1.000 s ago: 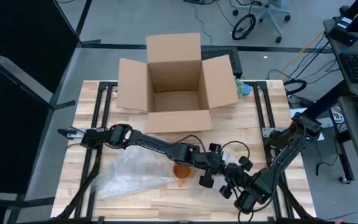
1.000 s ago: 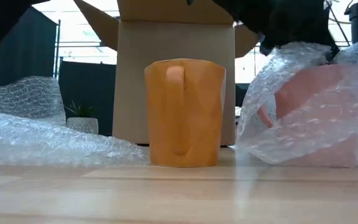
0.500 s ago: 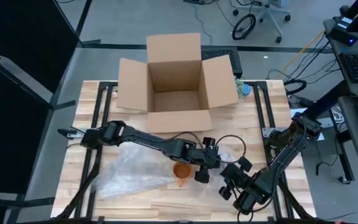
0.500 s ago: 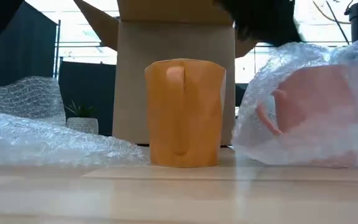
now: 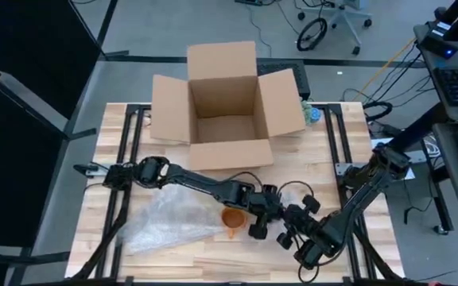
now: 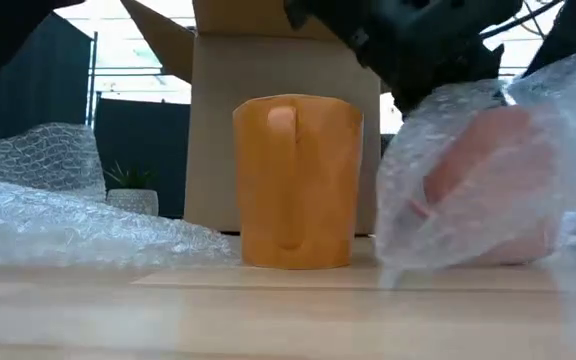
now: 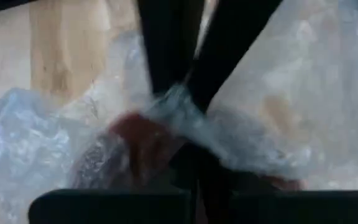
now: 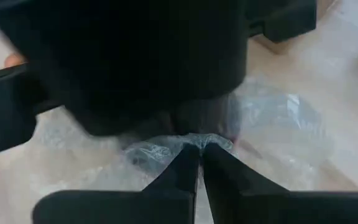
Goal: Wrap mug
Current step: Wrap the pink mug with the transparent bubble wrap
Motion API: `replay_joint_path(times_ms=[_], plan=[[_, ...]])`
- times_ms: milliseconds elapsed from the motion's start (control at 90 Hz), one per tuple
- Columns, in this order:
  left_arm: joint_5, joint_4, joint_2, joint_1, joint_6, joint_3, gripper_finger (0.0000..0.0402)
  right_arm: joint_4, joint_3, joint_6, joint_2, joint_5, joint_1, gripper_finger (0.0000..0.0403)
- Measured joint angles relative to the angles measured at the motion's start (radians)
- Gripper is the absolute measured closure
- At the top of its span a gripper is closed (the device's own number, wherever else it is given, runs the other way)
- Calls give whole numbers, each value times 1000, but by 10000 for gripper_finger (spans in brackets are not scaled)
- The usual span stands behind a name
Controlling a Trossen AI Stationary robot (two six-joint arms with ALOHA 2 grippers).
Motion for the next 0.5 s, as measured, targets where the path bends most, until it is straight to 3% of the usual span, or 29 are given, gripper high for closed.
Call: replay_joint_path(times_ms=[500], plan=[[-109, -96, -27, -14, -105, 18, 402, 15, -43, -52, 5, 33, -47, 399]])
